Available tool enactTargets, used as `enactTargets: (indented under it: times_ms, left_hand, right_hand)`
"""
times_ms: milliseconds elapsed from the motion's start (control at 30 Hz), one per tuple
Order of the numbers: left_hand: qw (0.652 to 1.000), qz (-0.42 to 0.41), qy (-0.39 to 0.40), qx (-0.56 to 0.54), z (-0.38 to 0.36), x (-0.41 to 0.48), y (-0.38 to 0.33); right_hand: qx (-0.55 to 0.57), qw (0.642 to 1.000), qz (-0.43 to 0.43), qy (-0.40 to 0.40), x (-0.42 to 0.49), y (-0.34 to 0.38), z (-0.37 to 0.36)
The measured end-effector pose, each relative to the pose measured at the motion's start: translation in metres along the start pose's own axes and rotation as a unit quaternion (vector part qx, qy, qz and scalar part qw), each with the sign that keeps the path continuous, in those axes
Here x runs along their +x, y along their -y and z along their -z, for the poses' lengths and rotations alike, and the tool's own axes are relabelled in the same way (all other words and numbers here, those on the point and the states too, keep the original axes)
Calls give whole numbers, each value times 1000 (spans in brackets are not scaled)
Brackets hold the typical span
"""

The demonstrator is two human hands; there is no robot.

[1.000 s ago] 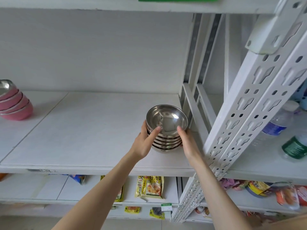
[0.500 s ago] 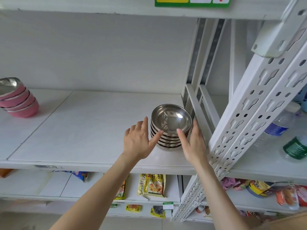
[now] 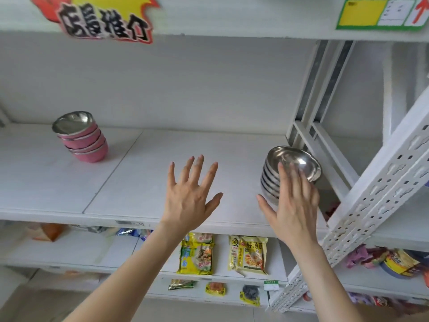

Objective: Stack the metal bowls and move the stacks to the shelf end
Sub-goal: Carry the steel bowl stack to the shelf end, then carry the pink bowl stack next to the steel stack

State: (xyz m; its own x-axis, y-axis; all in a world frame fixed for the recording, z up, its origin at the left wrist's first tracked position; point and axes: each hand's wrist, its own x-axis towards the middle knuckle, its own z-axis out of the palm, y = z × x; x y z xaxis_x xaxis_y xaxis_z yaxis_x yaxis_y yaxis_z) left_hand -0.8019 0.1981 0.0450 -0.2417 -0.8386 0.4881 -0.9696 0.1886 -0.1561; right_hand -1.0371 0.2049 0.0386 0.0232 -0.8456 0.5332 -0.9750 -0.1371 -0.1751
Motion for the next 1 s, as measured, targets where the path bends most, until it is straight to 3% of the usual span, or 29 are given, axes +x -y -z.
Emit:
enactTargets:
  times_ms: [600, 1000]
  left_hand:
    - [999, 30, -11, 34, -18, -42, 213]
    - [999, -33, -23, 34, -27, -60, 342]
  right_hand:
    - [23, 999, 39, 23, 28, 223, -77]
    - [13, 1000, 7, 18, 29, 350, -112]
